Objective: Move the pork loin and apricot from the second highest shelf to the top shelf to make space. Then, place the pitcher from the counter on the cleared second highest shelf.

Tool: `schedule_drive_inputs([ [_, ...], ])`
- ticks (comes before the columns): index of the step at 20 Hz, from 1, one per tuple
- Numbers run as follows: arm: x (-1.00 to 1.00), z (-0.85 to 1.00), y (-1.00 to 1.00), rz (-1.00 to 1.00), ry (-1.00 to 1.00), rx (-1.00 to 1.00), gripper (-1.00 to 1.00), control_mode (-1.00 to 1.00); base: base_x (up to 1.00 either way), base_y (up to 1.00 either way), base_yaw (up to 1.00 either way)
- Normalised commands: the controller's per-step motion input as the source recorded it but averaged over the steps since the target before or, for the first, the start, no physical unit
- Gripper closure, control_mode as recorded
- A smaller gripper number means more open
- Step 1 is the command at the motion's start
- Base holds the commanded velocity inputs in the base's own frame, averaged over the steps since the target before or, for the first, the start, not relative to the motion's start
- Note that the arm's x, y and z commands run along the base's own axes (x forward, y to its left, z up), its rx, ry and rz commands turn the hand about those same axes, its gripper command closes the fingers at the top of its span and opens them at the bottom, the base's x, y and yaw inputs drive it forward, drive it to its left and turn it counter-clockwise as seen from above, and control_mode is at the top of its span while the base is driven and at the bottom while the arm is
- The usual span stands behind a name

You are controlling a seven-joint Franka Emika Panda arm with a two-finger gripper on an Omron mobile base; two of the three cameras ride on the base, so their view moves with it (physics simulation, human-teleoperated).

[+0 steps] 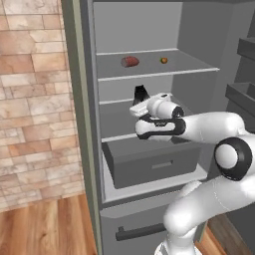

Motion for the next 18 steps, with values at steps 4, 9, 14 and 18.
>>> schedule_drive_inputs([
  [4, 0.62, -0.29, 0.0, 0.0, 0.0, 0.0, 1.0, -1.0, 0.0, 0.0, 0.0],
  [9, 0.6, -0.39, 0.0, 0.0, 0.02, 0.0, 1.0, -1.0, 0.0, 0.0, 0.0],
  [14, 0.41, -0.47, 0.0, 0.0, 0.0, 0.0, -1.0, -1.0, 0.0, 0.0, 0.0],
  [18, 0.02, -0.38, -0.11, 0.03, 0.0, 0.0, -1.0, -1.0, 0.0, 0.0, 0.0],
])
